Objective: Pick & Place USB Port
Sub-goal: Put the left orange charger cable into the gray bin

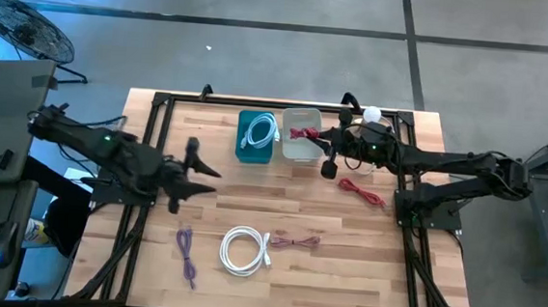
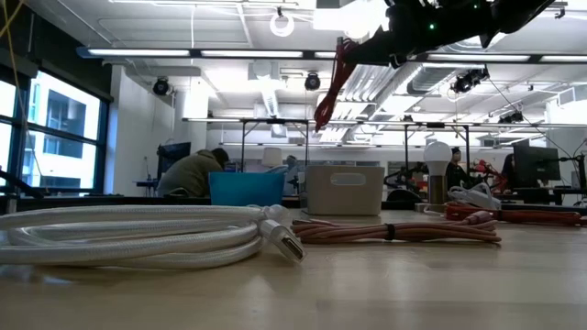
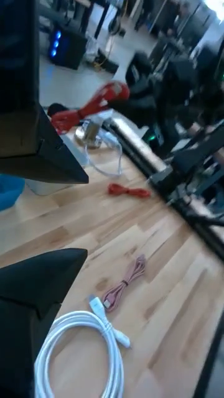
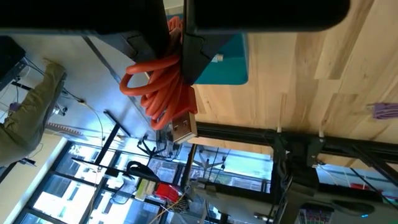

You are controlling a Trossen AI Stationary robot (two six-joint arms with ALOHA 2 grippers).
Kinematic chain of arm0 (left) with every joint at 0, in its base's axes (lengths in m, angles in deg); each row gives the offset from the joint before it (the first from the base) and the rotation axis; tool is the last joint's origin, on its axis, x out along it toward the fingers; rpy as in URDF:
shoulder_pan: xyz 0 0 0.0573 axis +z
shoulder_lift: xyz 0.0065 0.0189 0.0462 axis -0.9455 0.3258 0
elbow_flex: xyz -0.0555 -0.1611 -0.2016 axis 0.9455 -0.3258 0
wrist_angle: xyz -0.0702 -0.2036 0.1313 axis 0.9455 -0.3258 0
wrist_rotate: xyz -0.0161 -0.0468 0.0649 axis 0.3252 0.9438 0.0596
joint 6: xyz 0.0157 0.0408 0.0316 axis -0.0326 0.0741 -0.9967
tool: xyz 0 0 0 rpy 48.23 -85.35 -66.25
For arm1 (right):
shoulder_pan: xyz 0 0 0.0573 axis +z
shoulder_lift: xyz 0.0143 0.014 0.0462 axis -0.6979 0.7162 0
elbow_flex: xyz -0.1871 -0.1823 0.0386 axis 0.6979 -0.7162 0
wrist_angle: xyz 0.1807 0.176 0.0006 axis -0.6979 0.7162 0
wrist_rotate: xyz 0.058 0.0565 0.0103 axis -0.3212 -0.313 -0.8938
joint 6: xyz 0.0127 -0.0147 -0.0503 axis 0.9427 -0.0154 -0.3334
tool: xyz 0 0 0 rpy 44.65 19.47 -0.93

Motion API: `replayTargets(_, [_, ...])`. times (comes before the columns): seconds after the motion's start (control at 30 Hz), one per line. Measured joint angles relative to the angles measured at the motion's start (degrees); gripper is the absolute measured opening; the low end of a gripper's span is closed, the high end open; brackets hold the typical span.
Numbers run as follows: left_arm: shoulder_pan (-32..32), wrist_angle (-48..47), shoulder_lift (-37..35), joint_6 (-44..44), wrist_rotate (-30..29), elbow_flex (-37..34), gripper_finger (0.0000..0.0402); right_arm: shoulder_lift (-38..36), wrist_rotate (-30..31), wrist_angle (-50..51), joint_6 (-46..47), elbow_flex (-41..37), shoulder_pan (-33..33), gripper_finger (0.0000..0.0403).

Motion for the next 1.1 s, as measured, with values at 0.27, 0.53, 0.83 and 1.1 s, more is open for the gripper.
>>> replayTargets(0.27, [0.0, 10.51, -19.38, 0.03, -0.23, -16.58, 0.0175, 0.0, 0.05, 0.14, 0.0, 0.0, 0.0, 0.001])
replayTargets(0.53, [0.0, 14.08, -27.97, 0.65, -0.06, -26.91, 0.0175, 3.21, 1.58, 0.43, 1.25, 0.0, -3.1, 0.001])
replayTargets(0.83, [0.0, 18.63, -27.91, 0.47, 4.88, -29.98, 0.0175, 10.11, -2.81, -5.22, 2.56, 0.0, -8.14, 0.001])
replayTargets(1.1, [0.0, 18.28, -27.89, 0.47, 5.19, -29.98, 0.0175, 14.13, -5.09, -7.33, 3.45, 0.0, -11.26, 0.001])
